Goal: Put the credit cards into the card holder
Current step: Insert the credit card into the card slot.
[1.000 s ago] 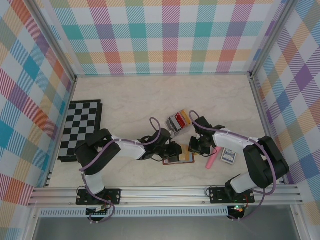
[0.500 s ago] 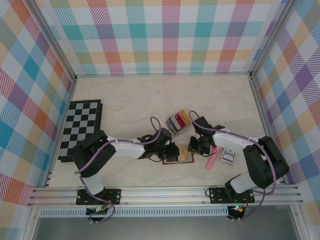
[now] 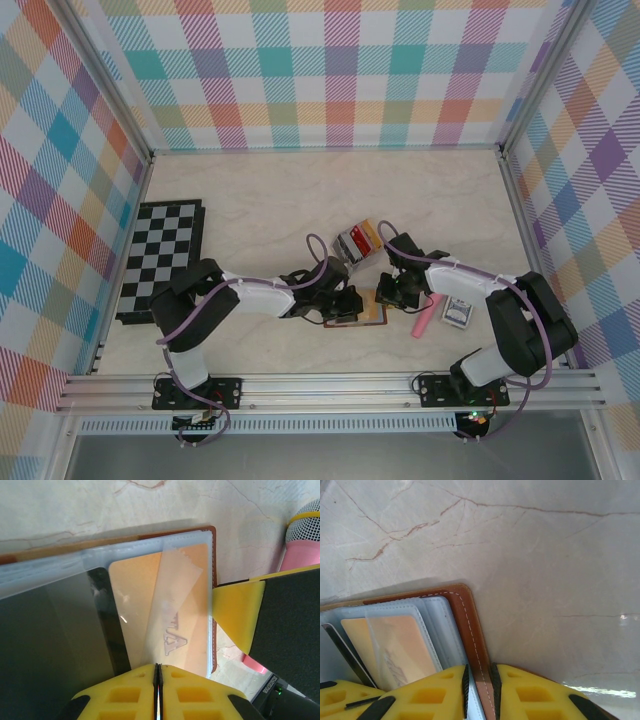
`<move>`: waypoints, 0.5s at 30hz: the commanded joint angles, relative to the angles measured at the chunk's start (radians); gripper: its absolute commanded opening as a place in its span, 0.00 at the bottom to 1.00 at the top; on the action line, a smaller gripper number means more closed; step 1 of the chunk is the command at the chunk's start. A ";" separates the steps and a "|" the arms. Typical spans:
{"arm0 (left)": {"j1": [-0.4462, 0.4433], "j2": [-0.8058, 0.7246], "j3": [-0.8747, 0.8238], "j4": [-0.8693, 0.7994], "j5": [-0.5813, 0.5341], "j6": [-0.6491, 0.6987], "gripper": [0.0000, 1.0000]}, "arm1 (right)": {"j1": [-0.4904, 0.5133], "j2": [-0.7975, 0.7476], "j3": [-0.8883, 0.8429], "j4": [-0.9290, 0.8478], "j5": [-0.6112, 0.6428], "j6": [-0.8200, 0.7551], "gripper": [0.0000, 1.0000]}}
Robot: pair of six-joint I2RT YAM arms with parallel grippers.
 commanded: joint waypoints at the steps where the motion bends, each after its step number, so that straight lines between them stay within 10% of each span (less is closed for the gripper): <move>1: -0.023 0.012 0.014 -0.006 0.003 -0.010 0.12 | 0.007 0.015 -0.021 0.000 0.007 0.010 0.22; 15: -0.023 -0.045 0.008 -0.057 -0.031 0.009 0.20 | 0.007 -0.006 0.009 -0.037 0.032 0.008 0.24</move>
